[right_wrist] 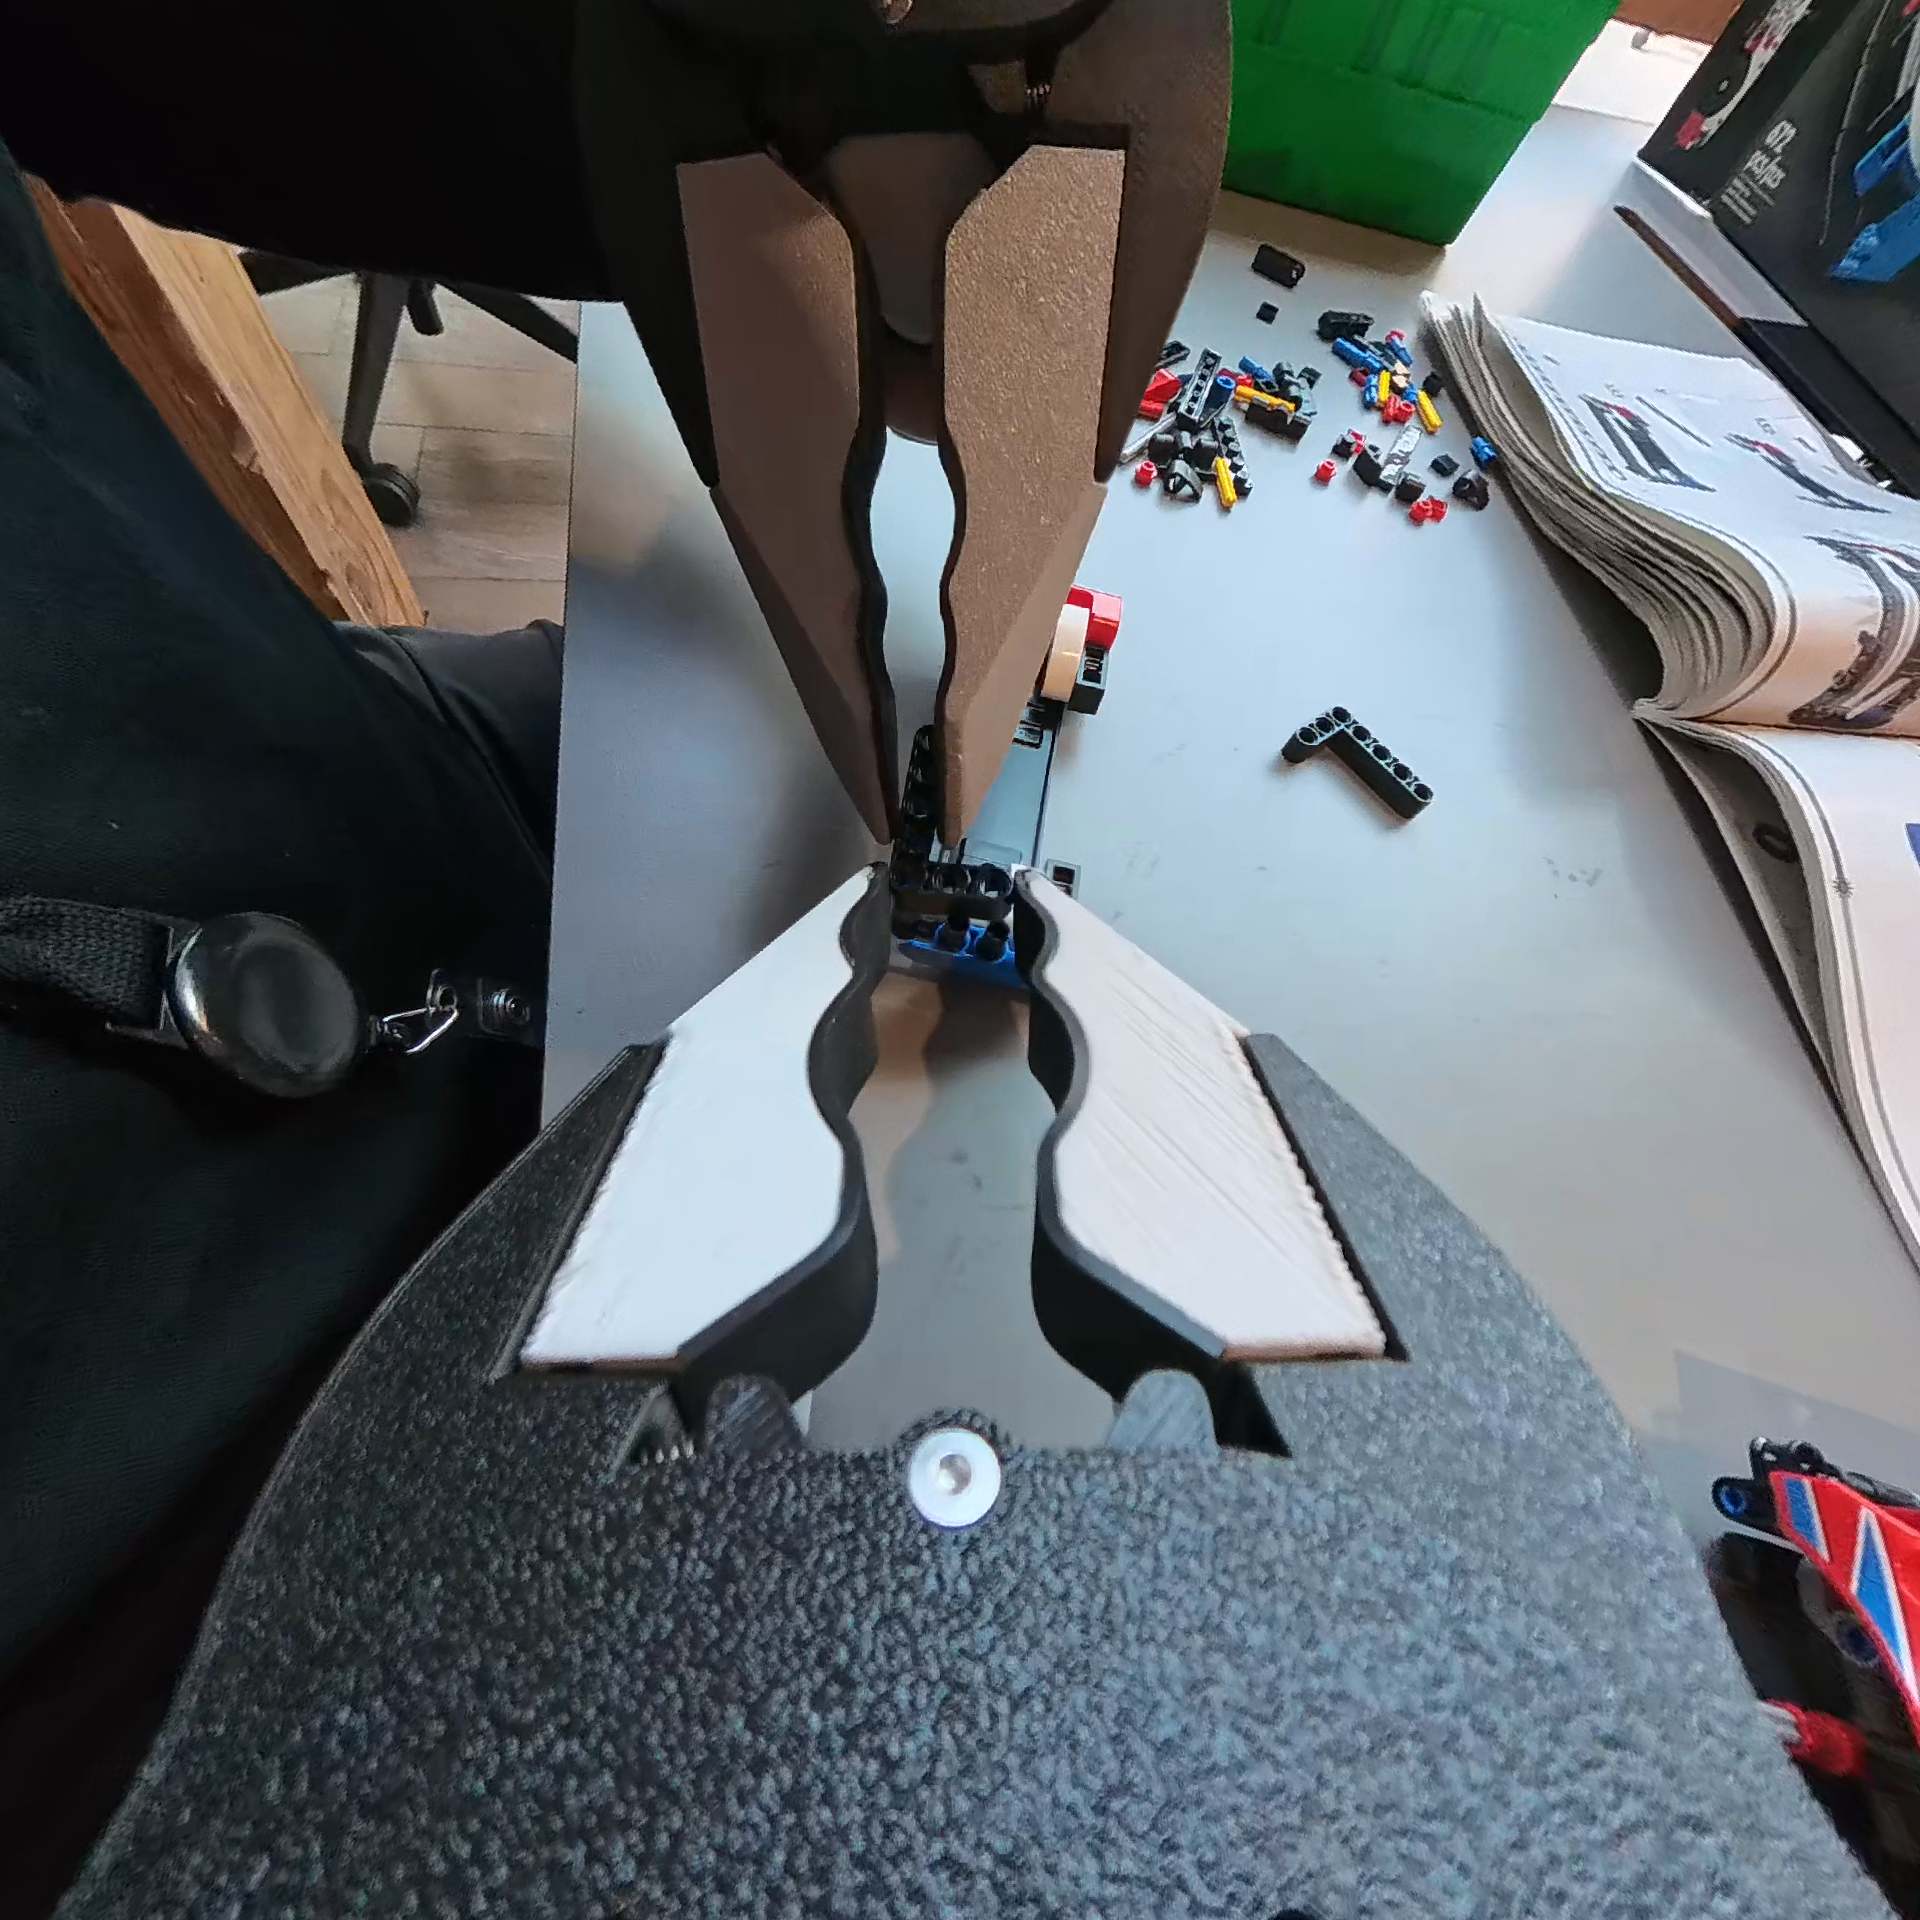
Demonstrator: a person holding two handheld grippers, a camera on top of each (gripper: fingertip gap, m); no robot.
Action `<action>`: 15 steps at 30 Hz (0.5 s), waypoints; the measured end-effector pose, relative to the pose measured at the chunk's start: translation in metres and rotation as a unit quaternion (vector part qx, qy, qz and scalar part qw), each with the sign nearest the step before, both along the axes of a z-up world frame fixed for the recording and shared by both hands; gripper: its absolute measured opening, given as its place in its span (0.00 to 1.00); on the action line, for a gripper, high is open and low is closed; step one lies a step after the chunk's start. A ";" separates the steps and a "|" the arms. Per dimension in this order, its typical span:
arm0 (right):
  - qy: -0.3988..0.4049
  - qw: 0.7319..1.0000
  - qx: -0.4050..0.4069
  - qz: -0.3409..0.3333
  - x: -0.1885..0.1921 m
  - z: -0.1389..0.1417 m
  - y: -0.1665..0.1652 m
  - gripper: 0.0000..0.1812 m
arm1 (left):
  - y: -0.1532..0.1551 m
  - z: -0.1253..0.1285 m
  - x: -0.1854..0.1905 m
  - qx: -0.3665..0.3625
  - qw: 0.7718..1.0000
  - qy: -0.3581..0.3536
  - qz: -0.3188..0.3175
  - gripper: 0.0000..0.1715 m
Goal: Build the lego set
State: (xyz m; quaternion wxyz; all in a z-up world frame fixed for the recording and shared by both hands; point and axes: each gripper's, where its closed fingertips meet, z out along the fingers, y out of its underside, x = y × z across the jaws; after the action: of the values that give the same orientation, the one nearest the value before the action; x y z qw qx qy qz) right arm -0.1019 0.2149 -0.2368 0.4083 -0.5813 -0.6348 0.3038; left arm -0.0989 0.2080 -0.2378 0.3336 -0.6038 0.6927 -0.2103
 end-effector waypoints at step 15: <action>-0.020 1.000 -0.015 -0.017 0.004 -0.006 0.003 0.13 | 0.003 -0.005 0.004 0.003 1.000 0.000 0.002 0.03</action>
State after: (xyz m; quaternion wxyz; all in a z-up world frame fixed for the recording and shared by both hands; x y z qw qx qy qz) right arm -0.0975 0.2177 -0.2430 0.3921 -0.6040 -0.6280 0.2949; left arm -0.0952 0.2107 -0.2423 0.3359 -0.6045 0.6918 -0.2077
